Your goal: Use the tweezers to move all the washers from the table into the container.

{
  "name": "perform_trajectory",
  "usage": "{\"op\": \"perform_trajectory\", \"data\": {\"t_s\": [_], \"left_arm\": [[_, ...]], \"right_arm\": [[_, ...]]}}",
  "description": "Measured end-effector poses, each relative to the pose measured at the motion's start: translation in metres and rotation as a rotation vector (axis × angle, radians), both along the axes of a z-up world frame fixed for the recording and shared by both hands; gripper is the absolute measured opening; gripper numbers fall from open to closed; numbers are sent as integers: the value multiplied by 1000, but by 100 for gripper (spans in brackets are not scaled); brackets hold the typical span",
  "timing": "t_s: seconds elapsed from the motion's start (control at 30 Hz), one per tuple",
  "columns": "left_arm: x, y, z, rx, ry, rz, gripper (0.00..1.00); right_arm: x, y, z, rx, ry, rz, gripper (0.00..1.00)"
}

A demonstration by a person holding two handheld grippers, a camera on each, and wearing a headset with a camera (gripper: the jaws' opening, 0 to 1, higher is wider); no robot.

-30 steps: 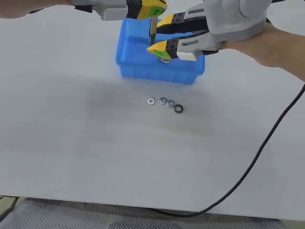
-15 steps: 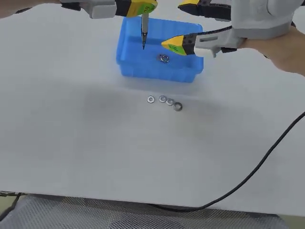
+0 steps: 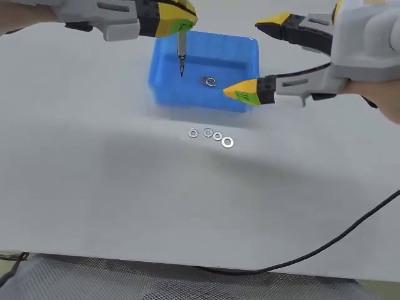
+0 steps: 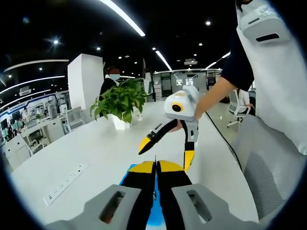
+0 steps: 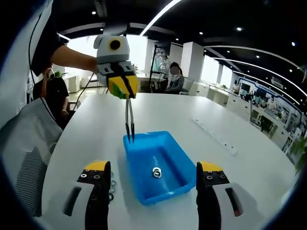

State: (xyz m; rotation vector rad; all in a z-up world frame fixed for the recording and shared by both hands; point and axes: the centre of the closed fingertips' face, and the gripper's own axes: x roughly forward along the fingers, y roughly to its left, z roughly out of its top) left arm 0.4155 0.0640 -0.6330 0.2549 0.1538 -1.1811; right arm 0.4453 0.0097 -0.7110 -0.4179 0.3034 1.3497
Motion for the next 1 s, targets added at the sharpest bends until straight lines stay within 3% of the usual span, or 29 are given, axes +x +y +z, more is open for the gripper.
{"op": "perform_trajectory", "data": {"t_s": [0.13, 0.3, 0.4, 0.5, 0.57, 0.7, 0.87, 1.0], "left_arm": [[-15, -1, 0, 2, 3, -9, 4], [-36, -9, -8, 11, 20, -32, 4], [-46, -15, -14, 12, 32, -46, 4], [-54, -20, -17, 6, 35, -56, 4], [-60, -24, -19, 7, 35, -63, 4], [-64, -26, -25, 14, 39, -65, 4], [-60, -23, -26, -6, 40, -44, 4], [-62, -27, -37, 23, 38, -58, 4]], "right_arm": [[-13, -13, -6, -36, 5, -9, 78], [-20, -24, -4, -28, 20, -19, 78], [-32, -28, -4, -29, 25, -20, 78], [-45, -35, -9, -43, 39, -17, 78], [-45, -43, -14, -60, 44, -15, 78], [-55, -51, -20, -71, 65, -22, 78], [-66, -56, -28, -85, 84, -34, 78], [-73, -58, -34, -98, 101, -41, 78]]}}
